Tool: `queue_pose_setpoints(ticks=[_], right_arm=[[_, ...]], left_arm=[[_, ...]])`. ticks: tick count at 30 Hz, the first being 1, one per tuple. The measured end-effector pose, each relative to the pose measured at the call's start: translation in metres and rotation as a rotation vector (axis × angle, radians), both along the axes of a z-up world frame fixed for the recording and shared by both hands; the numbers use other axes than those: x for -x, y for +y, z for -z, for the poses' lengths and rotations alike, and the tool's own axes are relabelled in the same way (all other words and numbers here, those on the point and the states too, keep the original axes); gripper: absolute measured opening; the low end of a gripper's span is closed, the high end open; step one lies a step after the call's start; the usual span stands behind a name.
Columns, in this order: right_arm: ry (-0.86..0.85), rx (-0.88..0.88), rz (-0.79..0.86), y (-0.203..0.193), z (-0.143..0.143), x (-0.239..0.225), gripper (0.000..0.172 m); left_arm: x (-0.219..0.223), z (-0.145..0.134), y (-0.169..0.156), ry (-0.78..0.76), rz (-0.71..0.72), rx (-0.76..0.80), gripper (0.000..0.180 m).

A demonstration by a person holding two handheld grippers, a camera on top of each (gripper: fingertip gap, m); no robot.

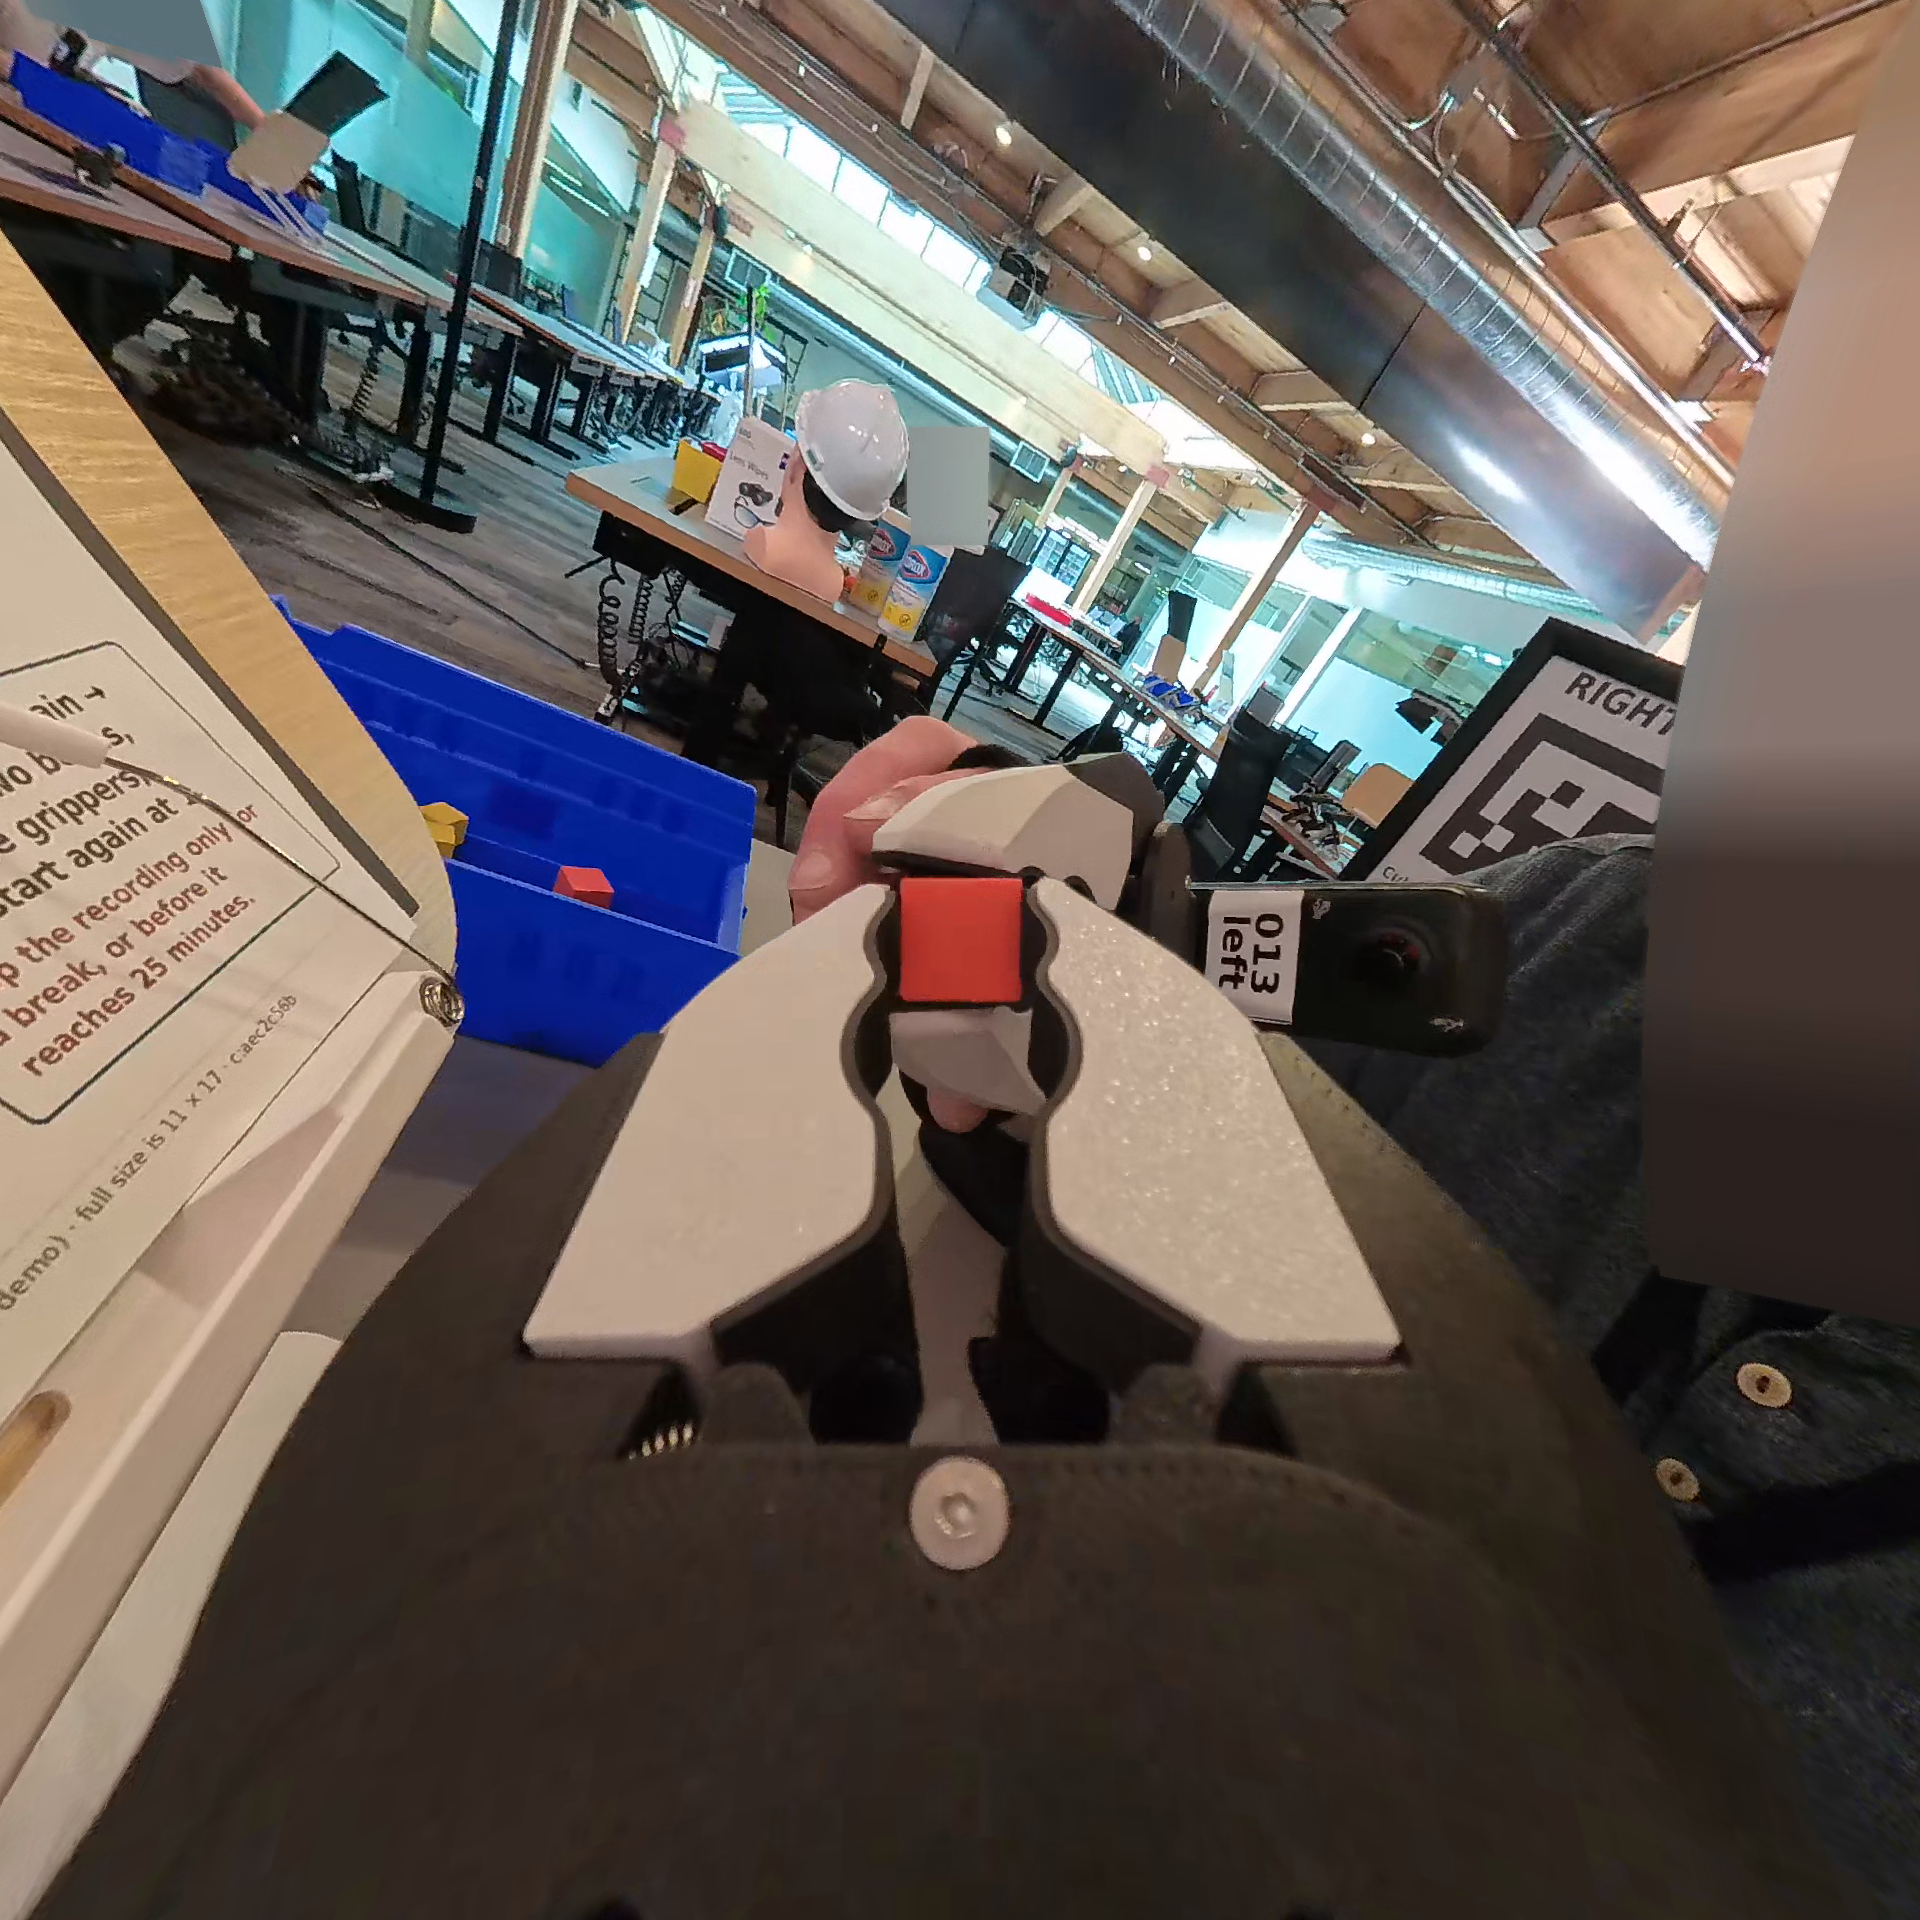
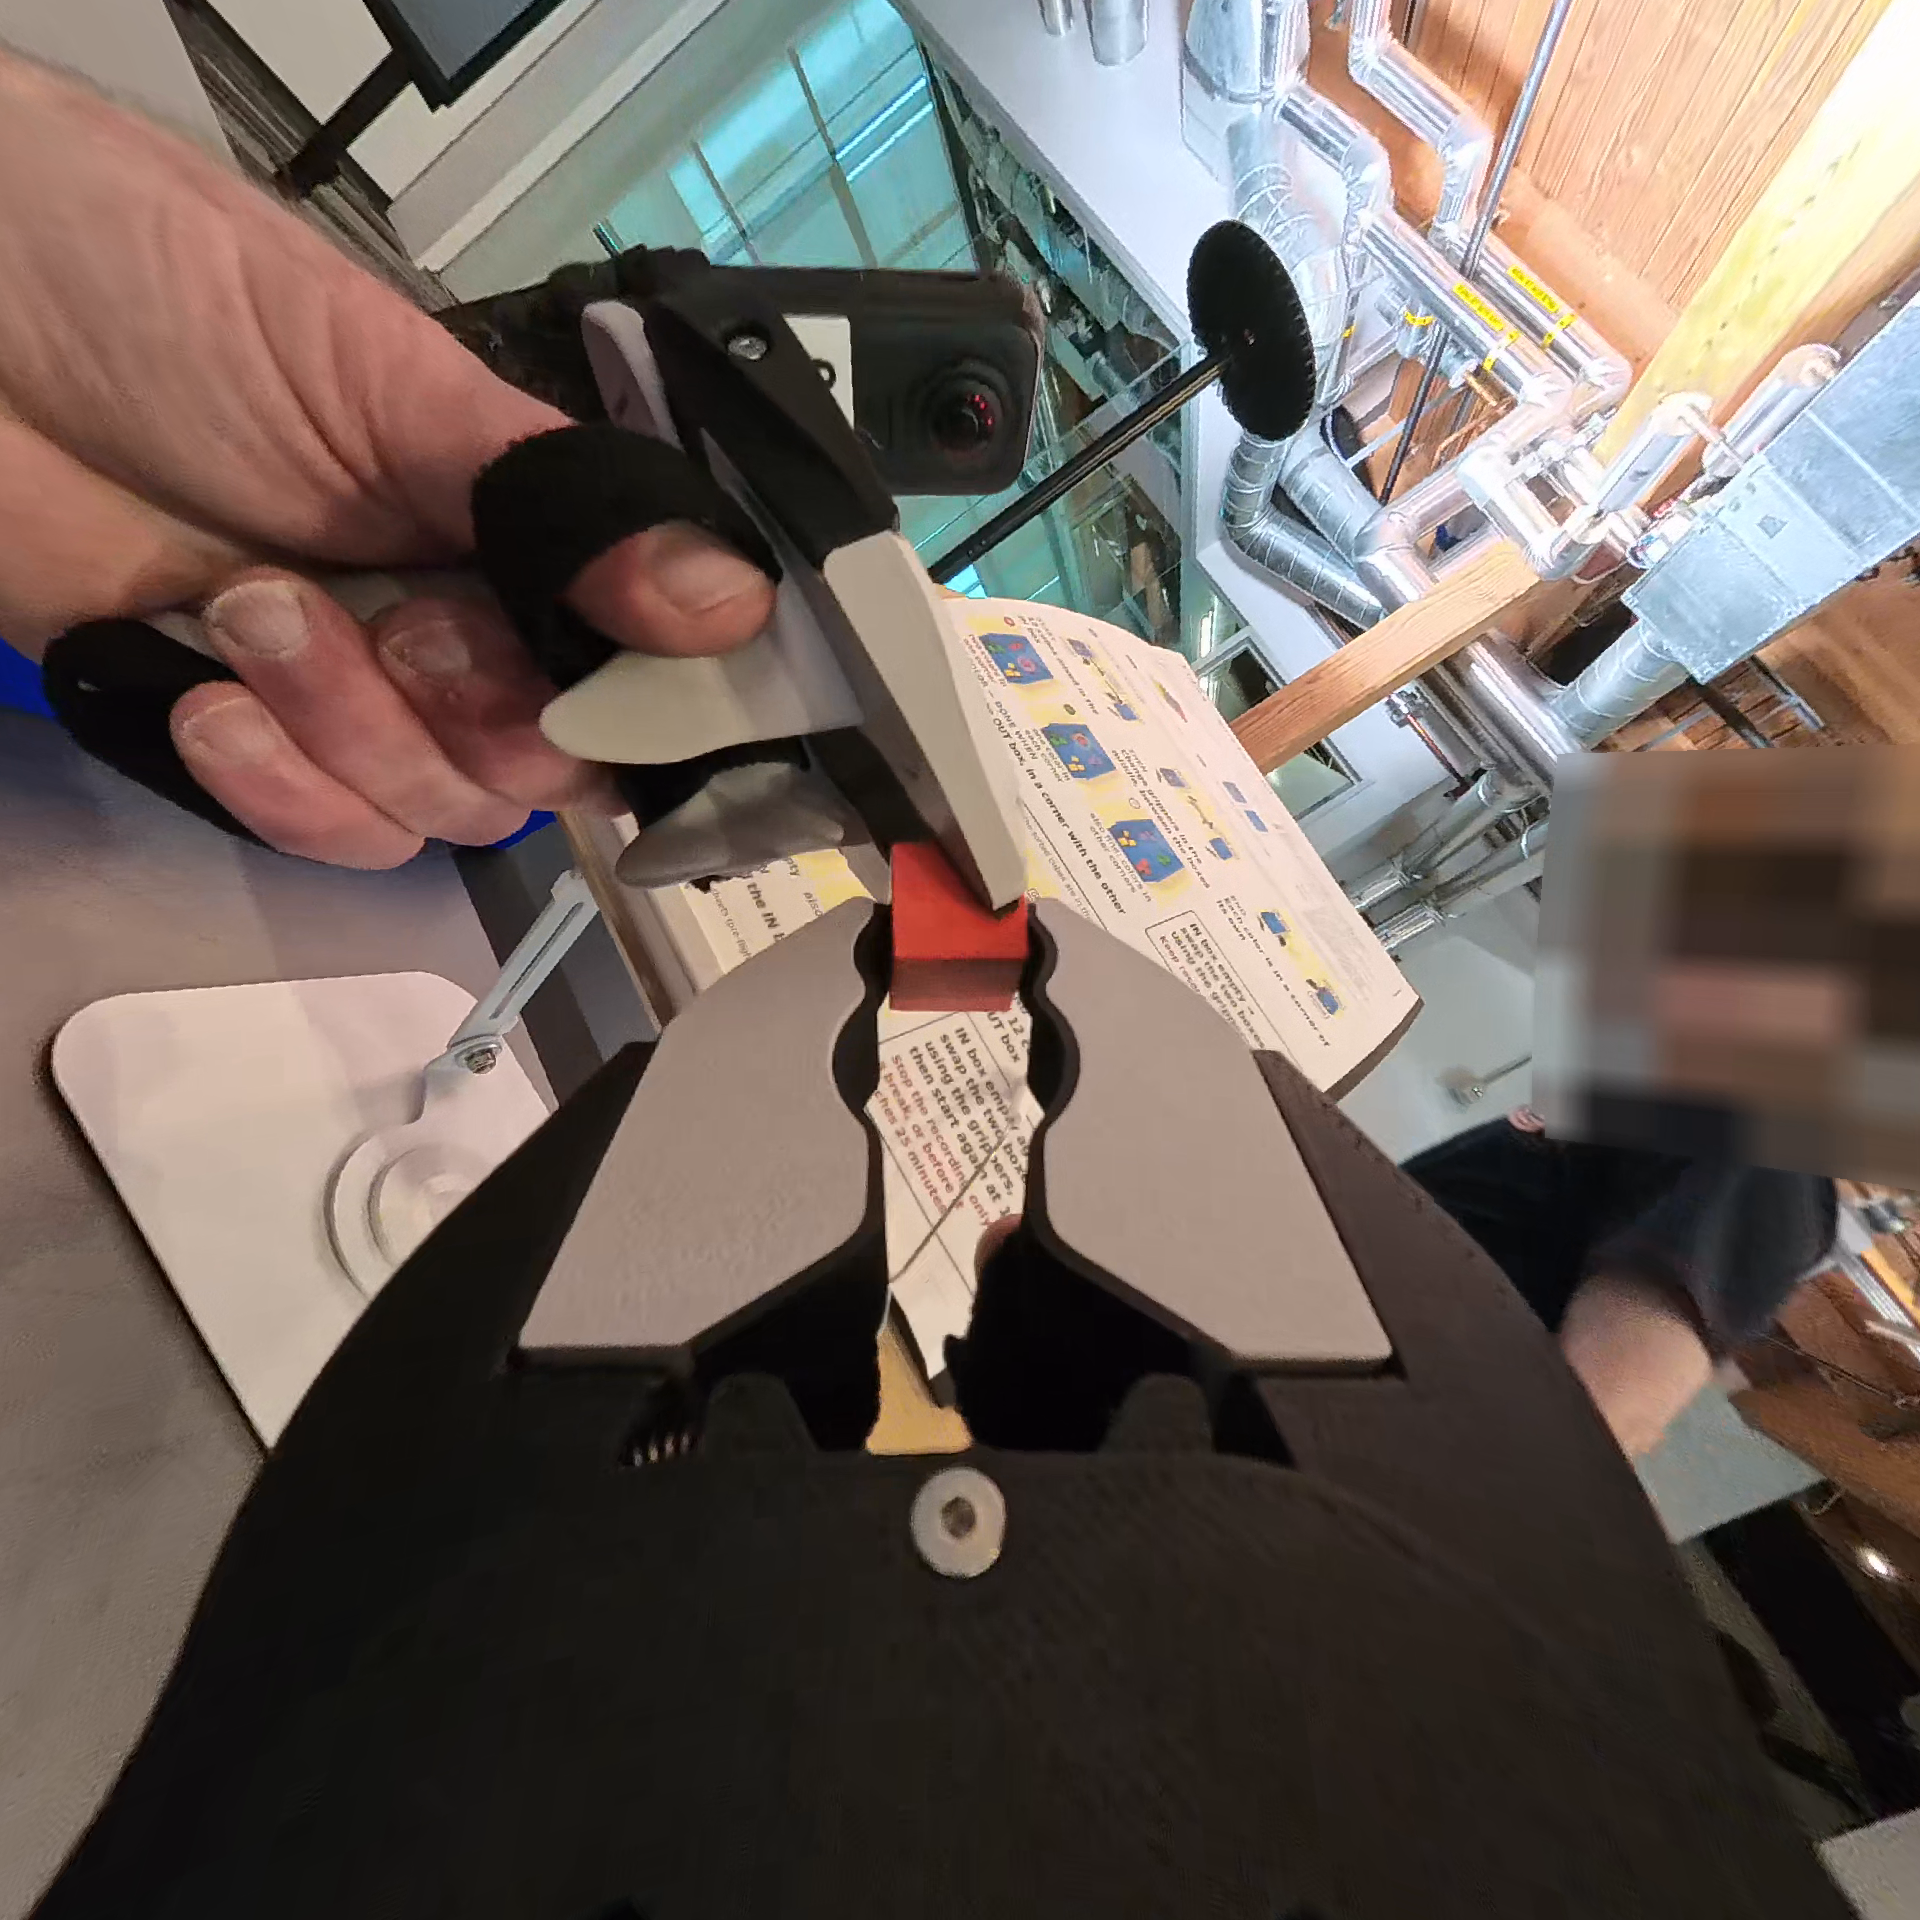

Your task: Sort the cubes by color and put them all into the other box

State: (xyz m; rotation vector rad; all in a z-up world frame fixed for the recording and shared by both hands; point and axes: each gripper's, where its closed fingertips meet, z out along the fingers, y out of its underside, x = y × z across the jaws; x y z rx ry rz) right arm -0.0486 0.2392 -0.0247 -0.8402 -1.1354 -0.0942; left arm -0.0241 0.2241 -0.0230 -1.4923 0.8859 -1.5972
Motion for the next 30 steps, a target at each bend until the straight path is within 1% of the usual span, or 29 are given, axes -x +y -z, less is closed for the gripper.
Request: queue_pose_setpoints(ticks=[3,5,6,7,9,10,11,12,13,15,17,19,20,23,26,30], right_arm=[[-0.006,-0.003,-0.002,0.000,-0.002,-0.002,0.023],[-0.010,-0.024,0.032,0.006,-0.009,-0.013,0.023],[-0.027,-0.001,0.046,0.012,-0.011,-0.020,0.023],[-0.072,0.041,0.072,0.022,-0.007,-0.029,0.023],[-0.109,0.047,0.186,0.049,-0.013,-0.063,0.023],[-0.161,0.121,0.240,0.063,-0.007,-0.084,0.023],[-0.235,0.245,0.285,0.075,0.007,-0.106,0.023],[-0.270,0.305,0.343,0.086,0.014,-0.130,0.023],[-0.295,0.332,0.435,0.098,0.017,-0.158,0.023],[-0.386,0.495,0.608,0.112,0.040,-0.218,0.024],[-0.440,0.658,0.707,0.115,0.066,-0.266,0.023],[-0.530,0.855,0.787,0.106,0.101,-0.304,0.023],[-0.585,0.922,0.819,0.102,0.117,-0.319,0.023],[-0.657,1.109,0.902,0.096,0.154,-0.350,0.023],[-0.693,1.221,0.939,0.095,0.180,-0.367,0.023],[-0.768,1.334,0.934,0.090,0.211,-0.374,0.023]], left_arm=[[0.002,-0.003,0.002,-0.008,-0.016,0.006,0.021],[0.011,-0.011,0.006,-0.042,-0.057,-0.014,0.011],[0.016,-0.016,0.006,-0.055,-0.068,-0.031,0.005],[0.021,-0.020,0.007,-0.056,-0.084,-0.058,0.000],[0.028,-0.024,0.011,-0.036,-0.144,-0.110,0.000],[0.031,-0.026,0.011,-0.026,-0.162,-0.129,0.000],[0.034,-0.029,0.012,-0.019,-0.176,-0.146,0.000],[0.037,-0.030,0.012,-0.013,-0.189,-0.160,0.000],[0.039,-0.032,0.012,-0.008,-0.198,-0.172,0.000],[0.043,-0.033,0.013,0.003,-0.214,-0.189,0.000],[0.046,-0.035,0.015,0.005,-0.225,-0.199,0.000],[0.047,-0.033,0.015,0.010,-0.223,-0.199,0.000],[0.047,-0.033,0.016,0.011,-0.224,-0.196,0.000],[0.045,-0.031,0.017,0.009,-0.220,-0.189,0.000],[0.043,-0.029,0.015,0.022,-0.212,-0.197,0.000],[0.042,-0.028,0.015,0.025,-0.207,-0.200,0.000]])
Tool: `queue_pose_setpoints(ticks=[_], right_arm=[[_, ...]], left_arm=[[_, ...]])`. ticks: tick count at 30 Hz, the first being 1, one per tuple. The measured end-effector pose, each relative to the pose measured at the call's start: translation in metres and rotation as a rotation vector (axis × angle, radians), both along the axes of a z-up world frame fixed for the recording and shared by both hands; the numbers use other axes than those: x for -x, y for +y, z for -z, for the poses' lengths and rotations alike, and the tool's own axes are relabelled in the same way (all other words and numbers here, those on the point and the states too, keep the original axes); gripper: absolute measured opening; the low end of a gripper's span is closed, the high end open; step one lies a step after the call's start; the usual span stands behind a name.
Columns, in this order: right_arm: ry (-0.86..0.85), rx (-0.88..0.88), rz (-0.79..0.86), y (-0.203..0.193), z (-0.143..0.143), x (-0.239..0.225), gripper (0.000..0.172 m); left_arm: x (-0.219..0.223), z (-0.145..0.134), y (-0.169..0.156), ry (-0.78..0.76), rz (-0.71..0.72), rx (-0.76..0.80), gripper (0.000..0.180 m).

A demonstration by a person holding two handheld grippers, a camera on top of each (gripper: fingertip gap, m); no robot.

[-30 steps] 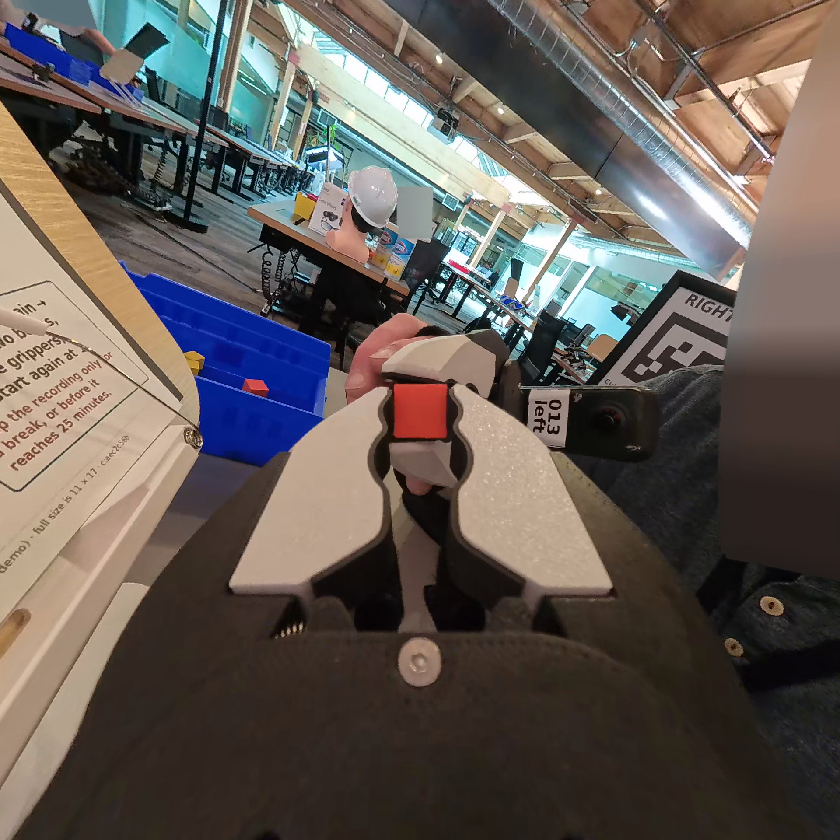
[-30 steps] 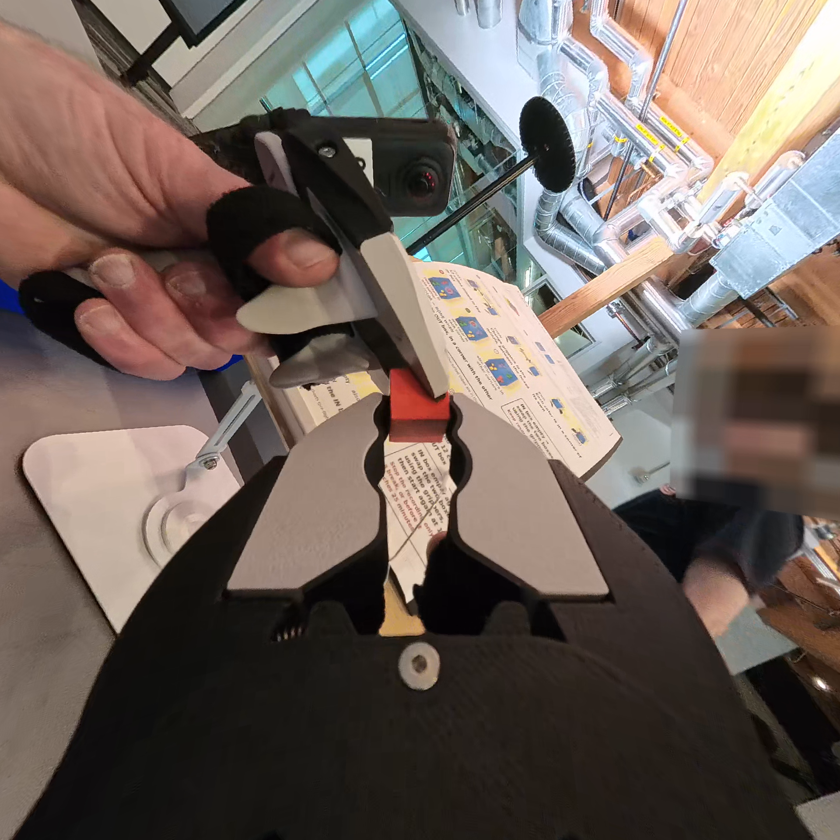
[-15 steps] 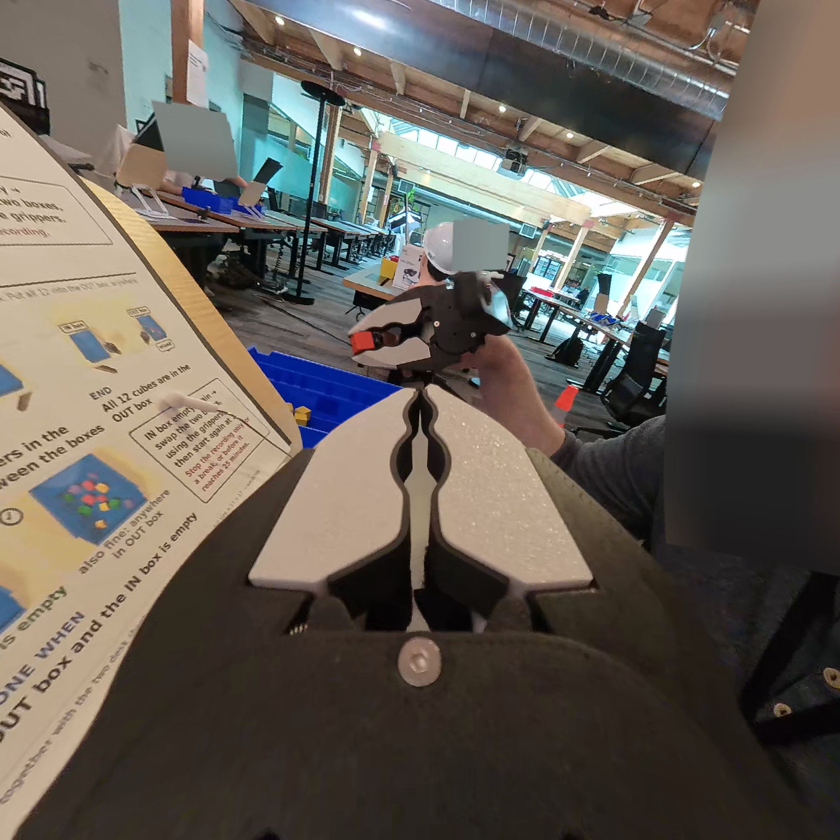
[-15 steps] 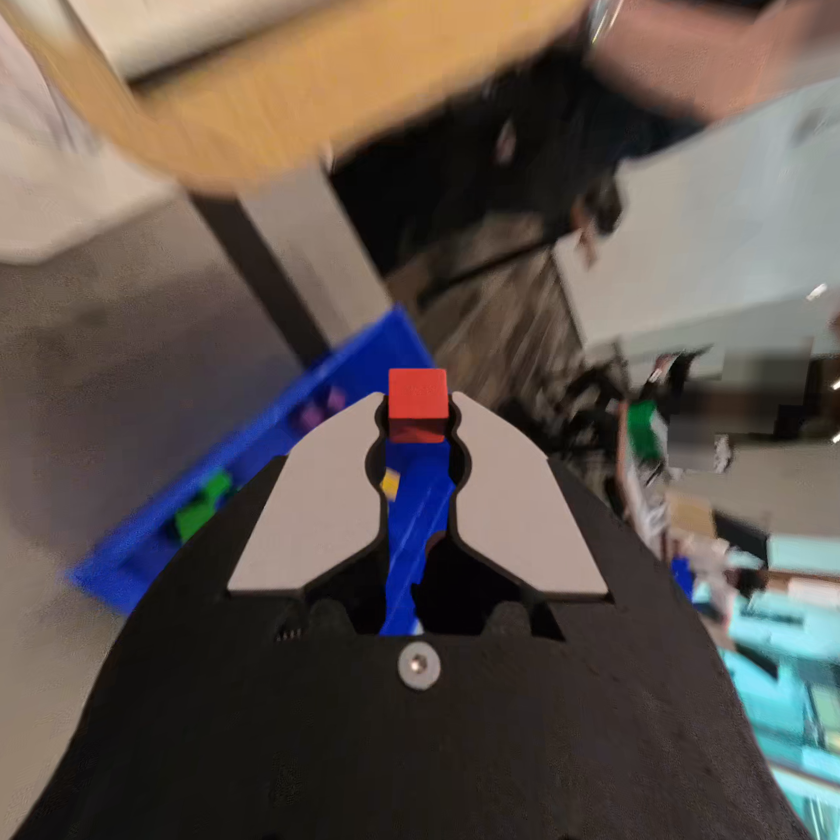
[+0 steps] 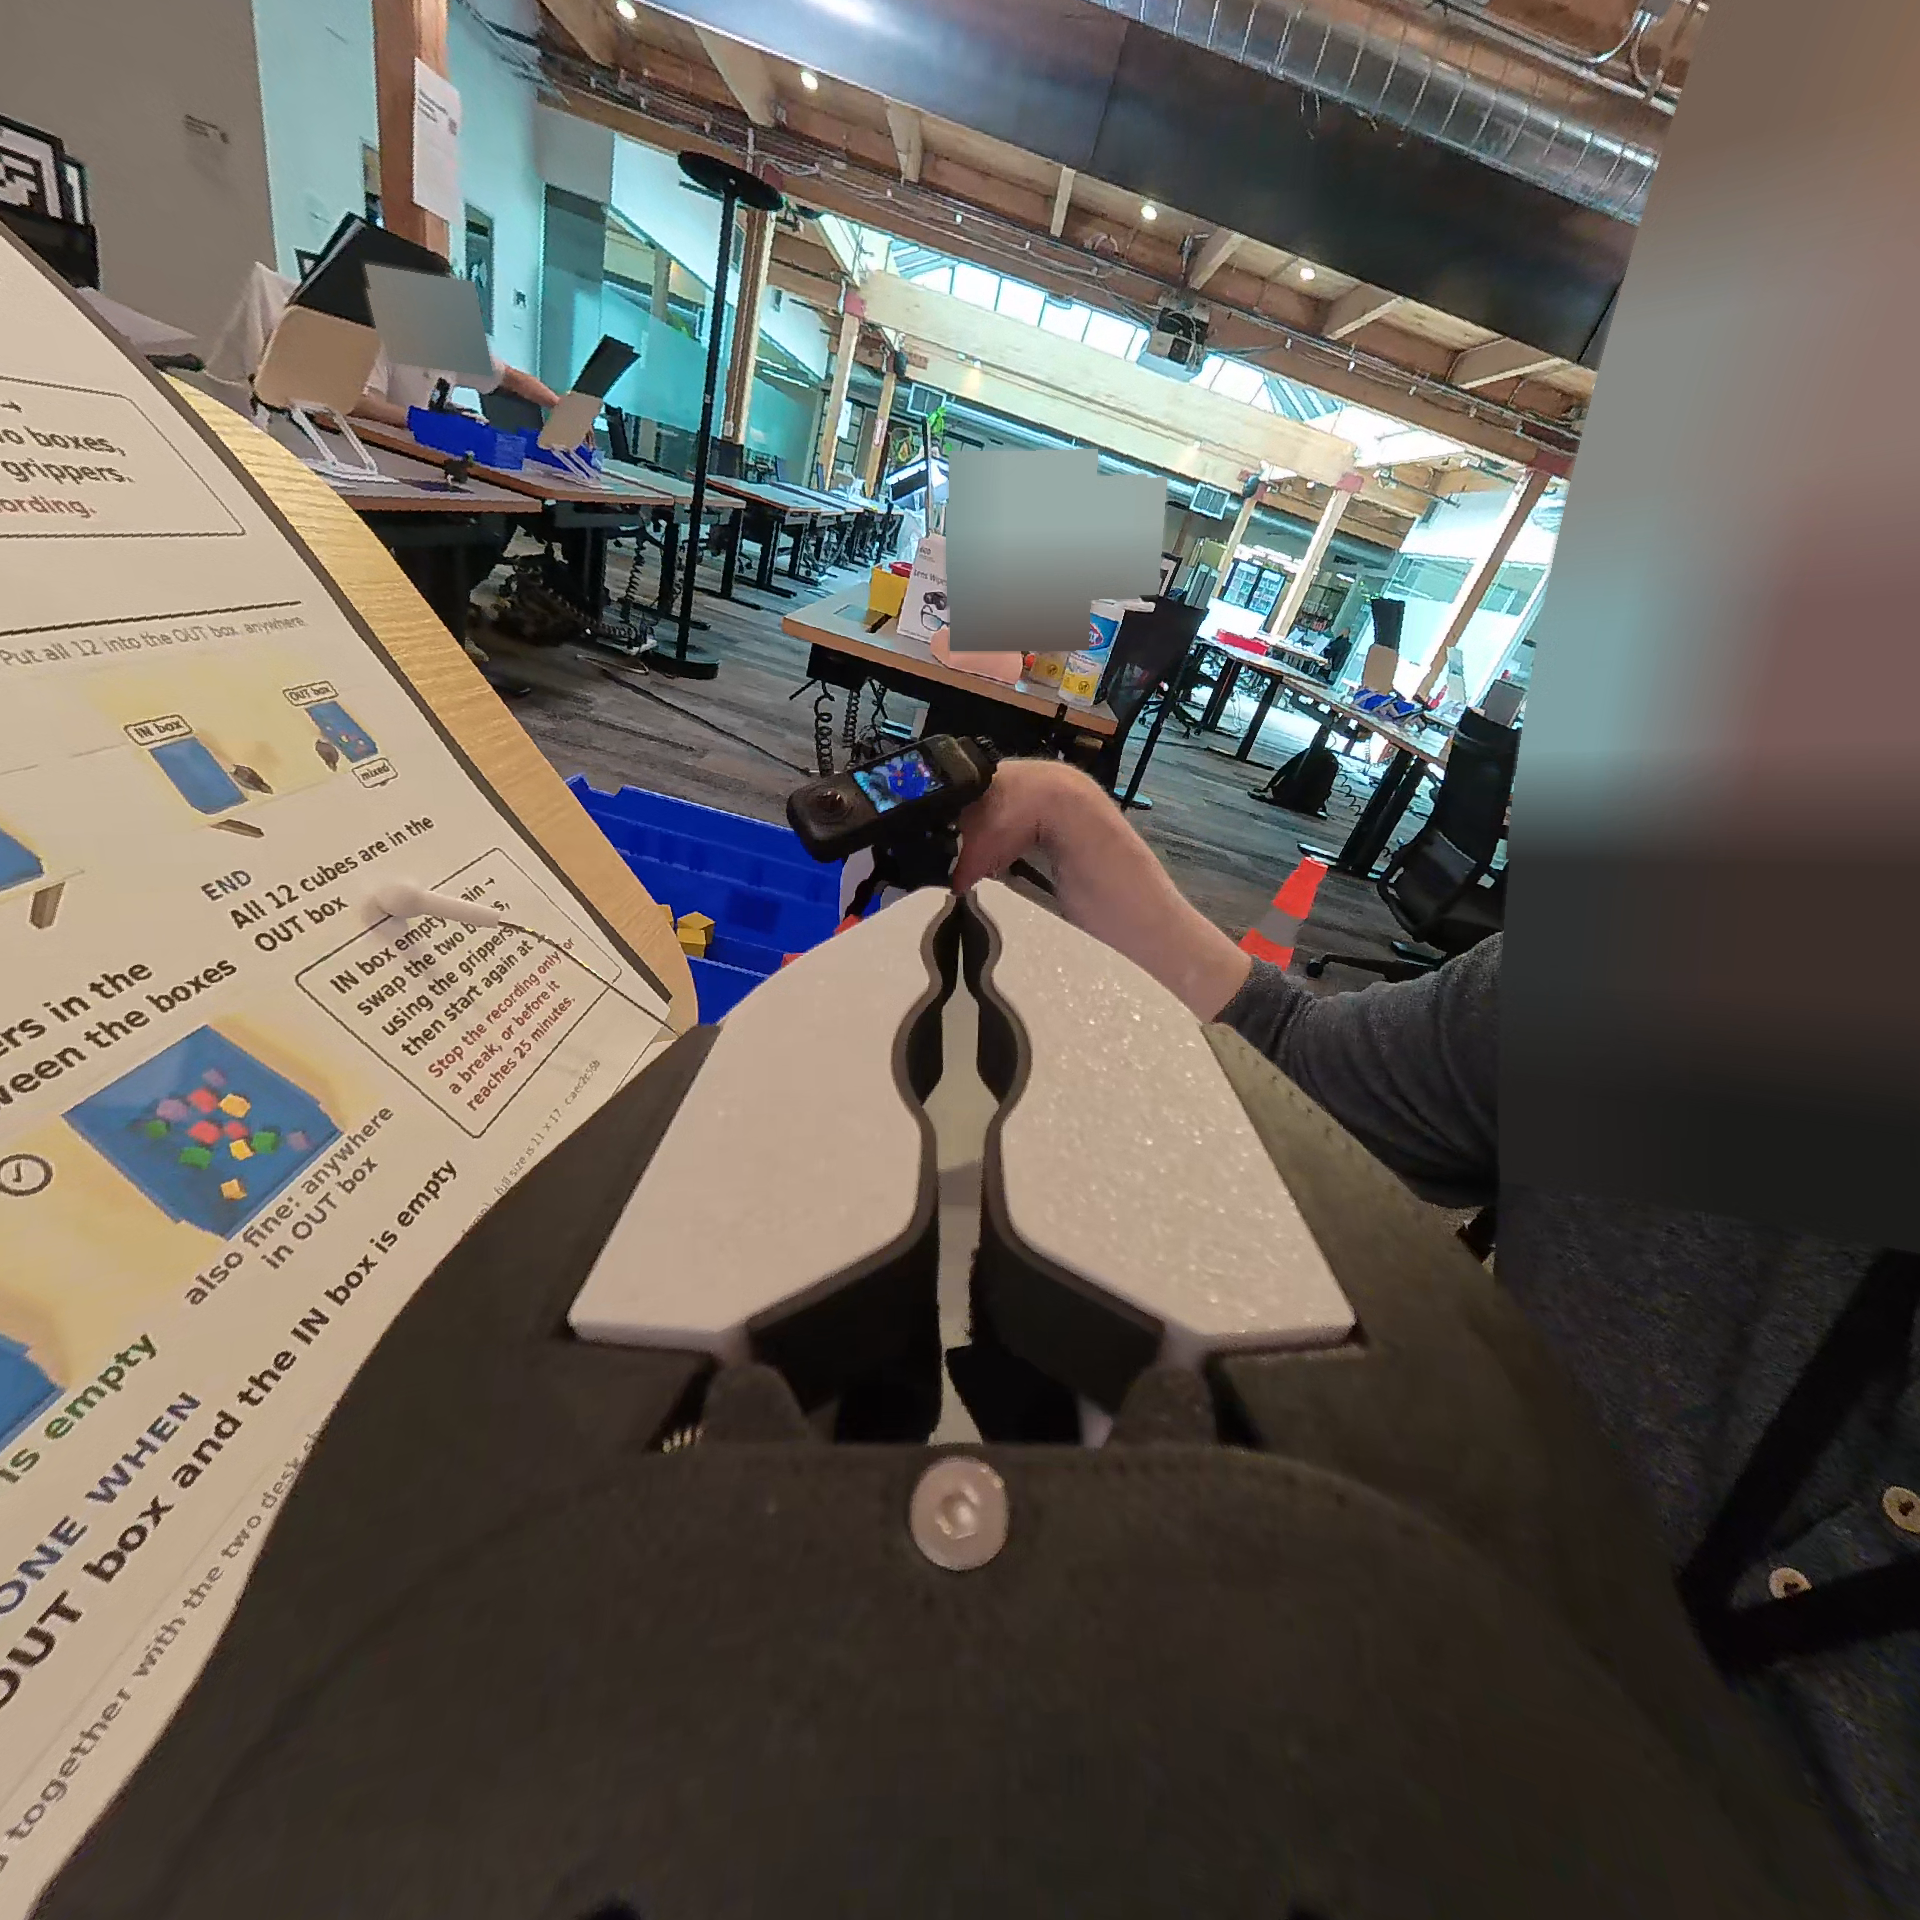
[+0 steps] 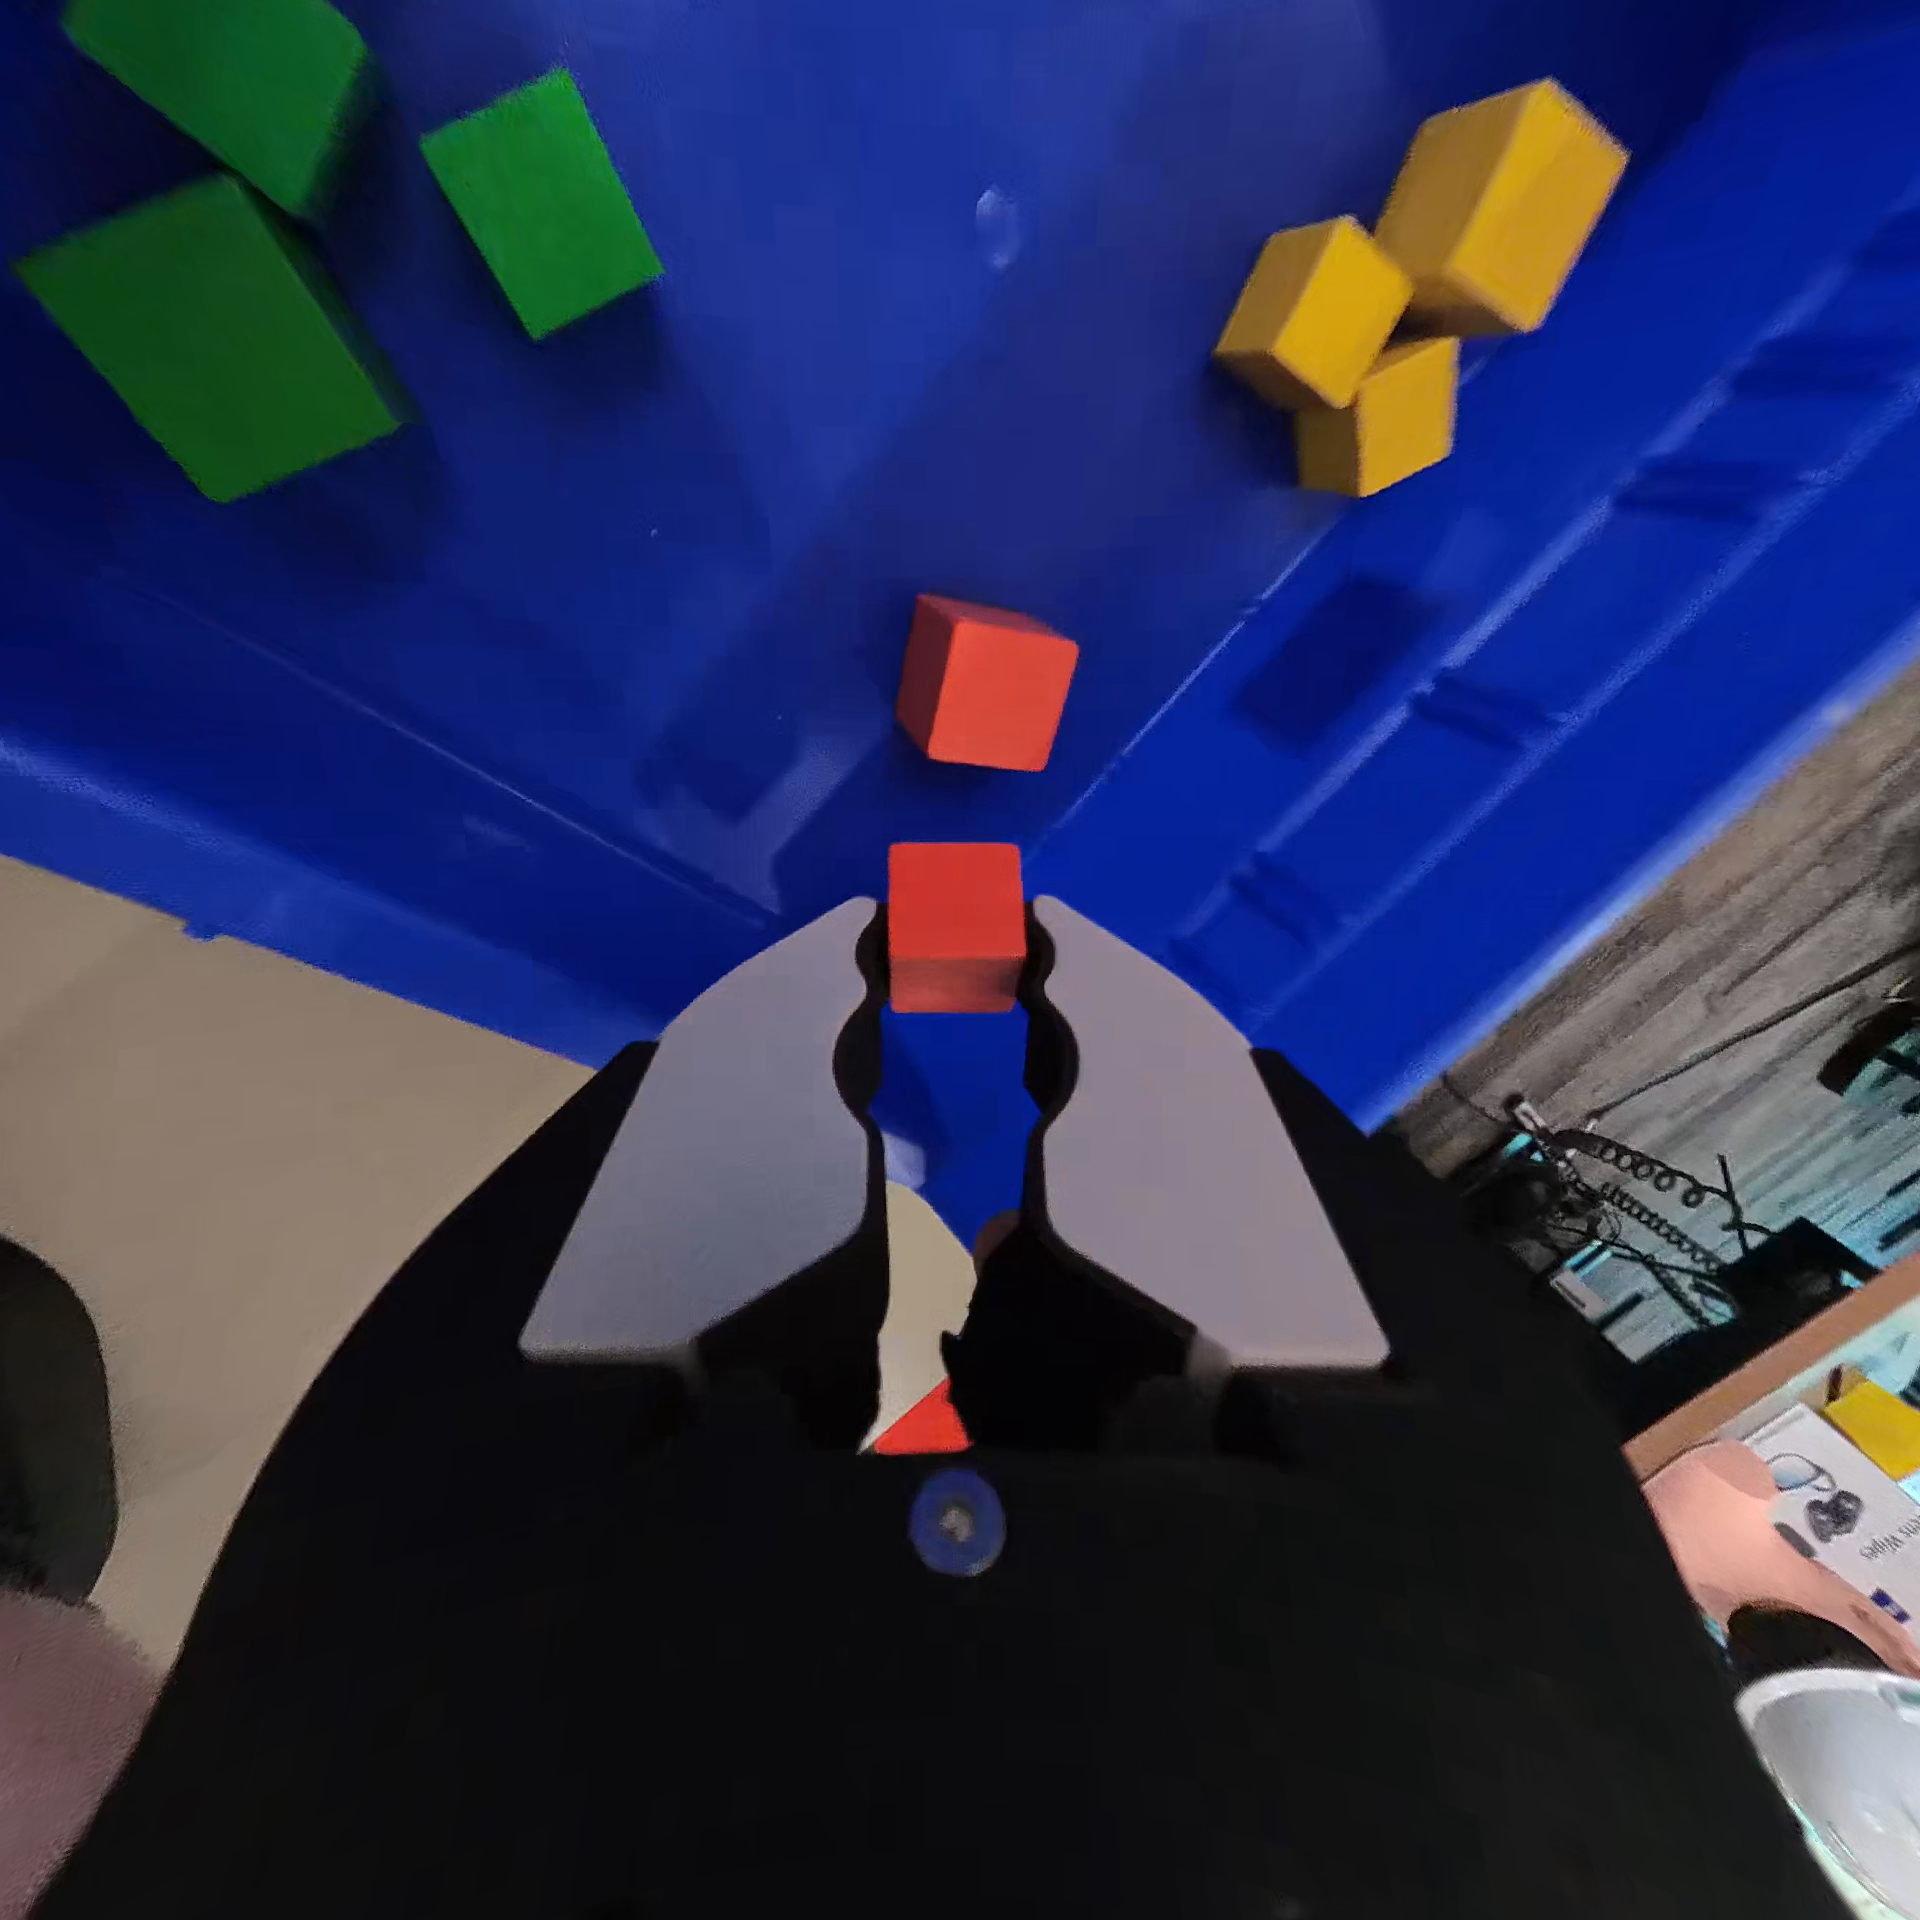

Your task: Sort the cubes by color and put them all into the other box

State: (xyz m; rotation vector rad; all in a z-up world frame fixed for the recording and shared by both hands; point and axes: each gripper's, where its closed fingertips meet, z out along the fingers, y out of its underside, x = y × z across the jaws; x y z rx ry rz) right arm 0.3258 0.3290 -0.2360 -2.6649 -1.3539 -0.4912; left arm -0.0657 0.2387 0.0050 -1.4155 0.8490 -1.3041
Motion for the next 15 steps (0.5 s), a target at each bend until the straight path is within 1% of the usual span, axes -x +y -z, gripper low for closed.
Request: queue_pose_setpoints(ticks=[5,11,15], right_arm=[[-0.053,0.074,0.028,0.002,0.026,-0.009,0.023],[-0.102,0.071,0.044,0.010,0.033,-0.011,0.023],[-0.114,0.049,0.029,0.014,0.032,-0.008,0.036]], left_arm=[[0.003,-0.002,0.000,-0.003,-0.001,-0.005,0.000],[0.002,-0.002,-0.001,0.009,-0.001,-0.019,0.000],[0.003,-0.002,-0.001,0.008,0.000,-0.020,0.000]])
